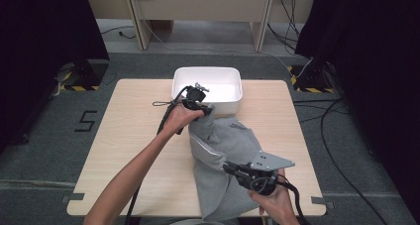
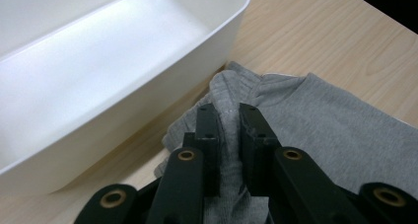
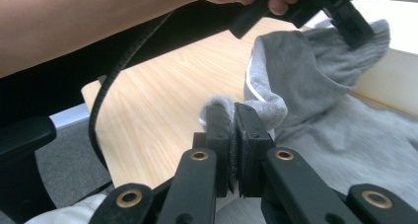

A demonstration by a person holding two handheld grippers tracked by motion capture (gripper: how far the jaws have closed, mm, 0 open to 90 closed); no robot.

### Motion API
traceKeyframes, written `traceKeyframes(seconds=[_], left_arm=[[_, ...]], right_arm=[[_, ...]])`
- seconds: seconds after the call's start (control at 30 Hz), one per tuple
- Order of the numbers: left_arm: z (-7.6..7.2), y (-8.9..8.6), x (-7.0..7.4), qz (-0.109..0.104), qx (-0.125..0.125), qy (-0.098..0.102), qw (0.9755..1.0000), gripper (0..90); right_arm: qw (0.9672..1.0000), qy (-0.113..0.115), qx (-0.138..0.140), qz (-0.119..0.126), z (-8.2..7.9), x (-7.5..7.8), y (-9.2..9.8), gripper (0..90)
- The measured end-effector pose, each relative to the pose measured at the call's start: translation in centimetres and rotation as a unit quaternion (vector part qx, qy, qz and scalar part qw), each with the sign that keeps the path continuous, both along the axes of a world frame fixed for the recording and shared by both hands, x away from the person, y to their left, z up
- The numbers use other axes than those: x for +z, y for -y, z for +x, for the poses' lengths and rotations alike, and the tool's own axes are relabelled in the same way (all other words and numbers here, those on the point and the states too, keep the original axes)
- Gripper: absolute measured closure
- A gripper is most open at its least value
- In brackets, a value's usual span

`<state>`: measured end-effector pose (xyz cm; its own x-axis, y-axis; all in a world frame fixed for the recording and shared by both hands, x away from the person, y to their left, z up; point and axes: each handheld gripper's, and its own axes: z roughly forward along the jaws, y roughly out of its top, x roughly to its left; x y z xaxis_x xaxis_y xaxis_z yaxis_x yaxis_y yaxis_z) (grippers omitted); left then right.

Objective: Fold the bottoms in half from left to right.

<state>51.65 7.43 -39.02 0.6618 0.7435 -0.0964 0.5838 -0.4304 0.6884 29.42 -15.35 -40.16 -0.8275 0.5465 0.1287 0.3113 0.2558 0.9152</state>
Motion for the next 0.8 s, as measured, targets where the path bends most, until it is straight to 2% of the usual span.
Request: traceKeyframes(seconds=[0.23, 0.4, 0.63, 0.8], left_arm=[[0.4, 2.6, -0.8, -0.003, -0.007, -0.009, 0.9999, 79.0], [0.9, 4.4, -1.6, -0.008, -0.004, -0.016, 0.9998, 78.7], [1.6, 6.6, -2.9, -0.017, 0.001, -0.029, 0.9995, 78.1], [1.9, 7.8, -3.6, -0.021, 0.005, -0.031, 0.9993, 78.0]], right_arm=[[0.9992, -0.014, -0.037, 0.000, -0.7, -1.1, 3.1, 86.7], [0.9972, -0.030, -0.069, 0.002, -0.8, -2.4, 5.4, 86.6], [0.9949, -0.049, -0.087, -0.010, -0.9, -3.7, 7.0, 86.6], [0.9935, -0.054, -0.099, -0.015, -0.8, -4.2, 7.8, 86.6]])
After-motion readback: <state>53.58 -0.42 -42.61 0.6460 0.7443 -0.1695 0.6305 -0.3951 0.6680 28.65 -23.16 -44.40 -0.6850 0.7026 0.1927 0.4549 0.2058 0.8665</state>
